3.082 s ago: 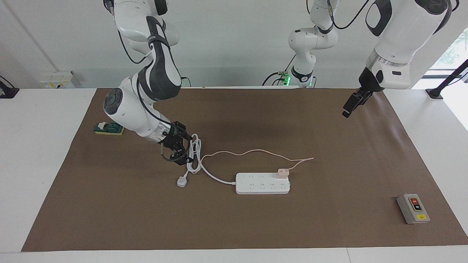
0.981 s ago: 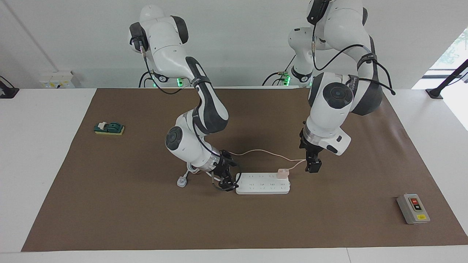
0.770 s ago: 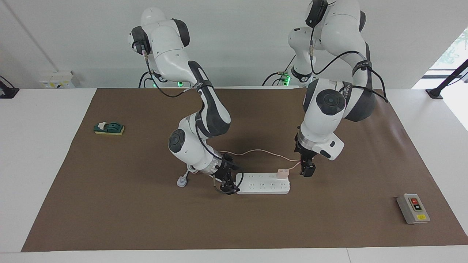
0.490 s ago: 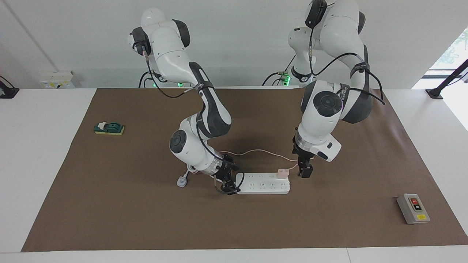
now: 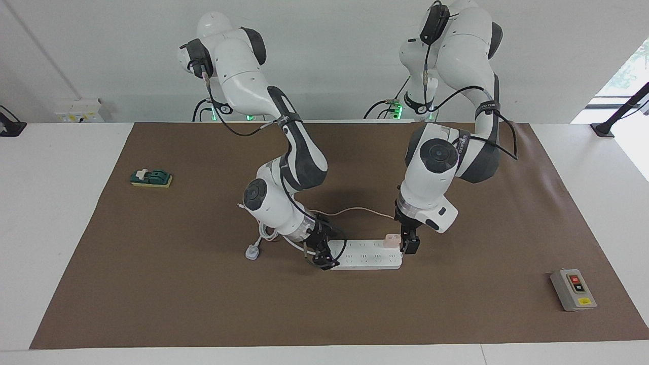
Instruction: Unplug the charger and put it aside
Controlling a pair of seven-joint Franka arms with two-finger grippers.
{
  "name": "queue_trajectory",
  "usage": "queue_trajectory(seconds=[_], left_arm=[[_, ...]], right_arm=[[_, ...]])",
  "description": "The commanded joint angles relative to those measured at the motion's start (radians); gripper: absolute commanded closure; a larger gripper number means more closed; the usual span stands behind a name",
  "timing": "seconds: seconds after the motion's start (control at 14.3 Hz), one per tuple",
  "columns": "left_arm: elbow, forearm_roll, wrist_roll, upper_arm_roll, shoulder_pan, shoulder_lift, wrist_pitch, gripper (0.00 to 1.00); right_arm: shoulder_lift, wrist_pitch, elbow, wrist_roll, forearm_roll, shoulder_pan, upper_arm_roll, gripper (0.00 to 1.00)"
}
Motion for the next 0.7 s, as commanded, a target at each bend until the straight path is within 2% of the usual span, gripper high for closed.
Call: queue_trajectory(seconds=[0.0, 0.63], left_arm=[[0.024, 0.024, -0.014, 0.012, -0.018, 0.021, 0.004, 0.0], [0.026, 0.026, -0.012, 0.052, -0.051, 0.039, 0.007, 0.0]], right_arm=[[0.019, 0.019, 0.019, -0.038, 0.015, 0.0, 0.003, 0.0], [0.045, 0.025, 0.023, -0.072, 0.018, -0.014, 0.003, 0.0]])
